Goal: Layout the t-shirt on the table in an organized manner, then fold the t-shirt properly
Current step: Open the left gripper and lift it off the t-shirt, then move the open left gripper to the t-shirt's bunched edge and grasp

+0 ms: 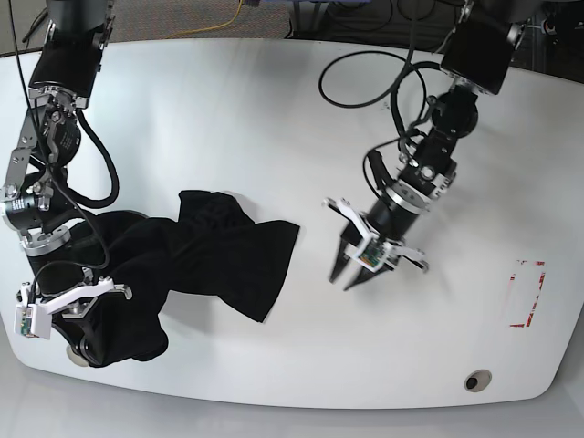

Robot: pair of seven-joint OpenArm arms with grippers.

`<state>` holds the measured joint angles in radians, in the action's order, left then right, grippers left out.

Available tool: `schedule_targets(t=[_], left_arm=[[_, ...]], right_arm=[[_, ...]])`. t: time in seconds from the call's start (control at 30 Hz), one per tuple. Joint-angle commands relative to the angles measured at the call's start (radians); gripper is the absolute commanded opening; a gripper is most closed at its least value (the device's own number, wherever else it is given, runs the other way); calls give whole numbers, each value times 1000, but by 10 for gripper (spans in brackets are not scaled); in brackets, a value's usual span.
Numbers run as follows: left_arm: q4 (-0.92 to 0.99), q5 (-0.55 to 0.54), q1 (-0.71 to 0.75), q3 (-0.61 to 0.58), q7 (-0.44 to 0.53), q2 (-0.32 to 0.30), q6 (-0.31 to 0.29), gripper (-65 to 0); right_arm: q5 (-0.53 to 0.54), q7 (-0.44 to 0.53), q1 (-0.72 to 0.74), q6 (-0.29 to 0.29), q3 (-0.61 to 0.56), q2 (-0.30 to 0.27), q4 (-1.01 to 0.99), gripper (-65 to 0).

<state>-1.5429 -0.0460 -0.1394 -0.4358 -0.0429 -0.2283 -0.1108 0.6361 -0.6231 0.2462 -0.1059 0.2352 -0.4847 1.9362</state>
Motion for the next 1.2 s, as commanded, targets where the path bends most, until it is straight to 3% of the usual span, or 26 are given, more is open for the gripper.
schedule_targets(t=[0.0, 0.07, 0.17, 0.67, 1.17], left_arm=[[-23, -1, -4, 2, 22, 36, 0, -388], [-17, 2, 5, -10, 4, 73, -2, -244], [-12, 4, -1, -42, -45, 83, -2, -165], [173, 4, -124, -260, -119, 79, -11, -180], [374, 4, -230, -303, -114, 79, -11, -179]], right_arm=[[9, 39, 23, -1, 10, -19, 15, -650], [9, 39, 23, -1, 10, -19, 15, -650], [9, 39, 23, -1, 10, -19, 15, -650], [9, 39, 23, -1, 10, -21, 15, -650], [9, 39, 22, -1, 11, -19, 15, -650]])
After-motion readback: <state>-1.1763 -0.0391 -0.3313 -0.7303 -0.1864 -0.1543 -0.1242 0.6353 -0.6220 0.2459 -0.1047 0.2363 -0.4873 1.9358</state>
